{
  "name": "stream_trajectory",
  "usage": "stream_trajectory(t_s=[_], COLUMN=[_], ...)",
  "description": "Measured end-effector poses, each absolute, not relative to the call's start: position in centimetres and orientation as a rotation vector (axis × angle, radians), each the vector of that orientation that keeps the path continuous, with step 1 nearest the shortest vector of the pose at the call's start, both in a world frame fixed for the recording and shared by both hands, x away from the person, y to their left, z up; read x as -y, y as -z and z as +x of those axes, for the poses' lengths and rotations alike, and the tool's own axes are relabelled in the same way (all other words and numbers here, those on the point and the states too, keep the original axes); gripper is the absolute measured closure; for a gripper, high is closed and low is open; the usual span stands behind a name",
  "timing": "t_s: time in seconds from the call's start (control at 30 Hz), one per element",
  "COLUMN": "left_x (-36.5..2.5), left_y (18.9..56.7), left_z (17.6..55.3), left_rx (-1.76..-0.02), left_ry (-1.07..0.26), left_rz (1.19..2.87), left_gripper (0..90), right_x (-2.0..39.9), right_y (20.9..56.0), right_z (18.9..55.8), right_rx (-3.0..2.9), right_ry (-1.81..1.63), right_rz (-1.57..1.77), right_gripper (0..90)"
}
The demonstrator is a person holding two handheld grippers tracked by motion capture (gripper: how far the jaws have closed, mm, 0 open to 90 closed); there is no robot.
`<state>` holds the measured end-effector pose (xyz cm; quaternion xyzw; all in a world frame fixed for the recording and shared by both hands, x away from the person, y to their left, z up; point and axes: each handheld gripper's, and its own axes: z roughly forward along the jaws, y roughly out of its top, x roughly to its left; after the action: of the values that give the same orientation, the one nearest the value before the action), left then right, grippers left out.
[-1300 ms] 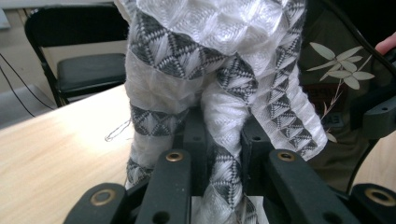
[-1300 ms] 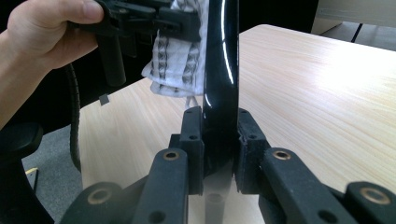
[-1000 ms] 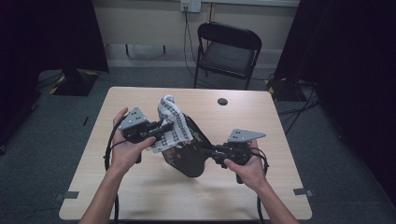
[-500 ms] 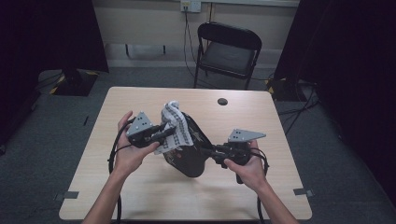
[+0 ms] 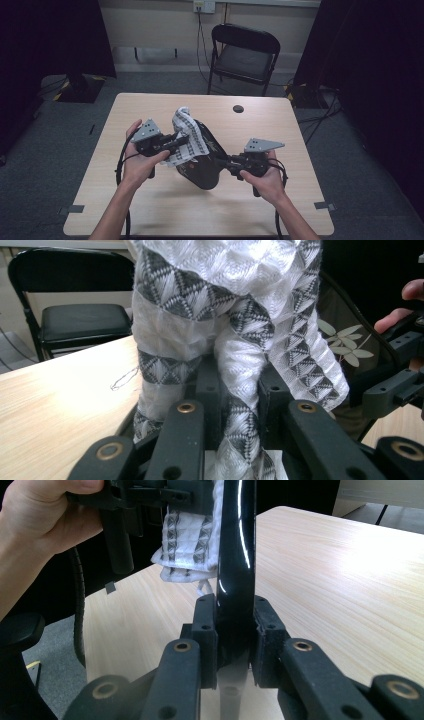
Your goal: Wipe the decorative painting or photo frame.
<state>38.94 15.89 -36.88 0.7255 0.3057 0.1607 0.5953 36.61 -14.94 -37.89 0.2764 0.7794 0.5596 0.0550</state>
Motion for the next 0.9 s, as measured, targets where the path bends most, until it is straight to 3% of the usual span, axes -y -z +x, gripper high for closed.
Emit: stream_trajectory(t_s=[0.1, 0.27, 0.67, 0.9], left_x=[-15.7, -16.4, -16.5, -16.2], left_y=[37.4, 39.2, 37.6, 39.1], left_z=[38.9, 39.0, 38.6, 38.9], left_rx=[-0.685, -0.723, -0.700, -0.697], left_ry=[-0.434, -0.417, -0.397, -0.387], left_rz=[1.784, 1.855, 1.701, 1.790], left_gripper=[77.1, 76.9, 77.6, 78.0], right_x=[15.1, 14.9, 14.8, 14.9], right_y=[37.9, 37.9, 37.9, 37.9], right_z=[36.7, 36.6, 36.5, 36.6], right_rx=[-2.363, -2.358, -2.352, -2.355], right_ry=[-1.700, -1.695, -1.696, -1.690], right_rz=[0.847, 0.851, 0.850, 0.863], right_gripper=[76.6, 76.7, 77.3, 77.2])
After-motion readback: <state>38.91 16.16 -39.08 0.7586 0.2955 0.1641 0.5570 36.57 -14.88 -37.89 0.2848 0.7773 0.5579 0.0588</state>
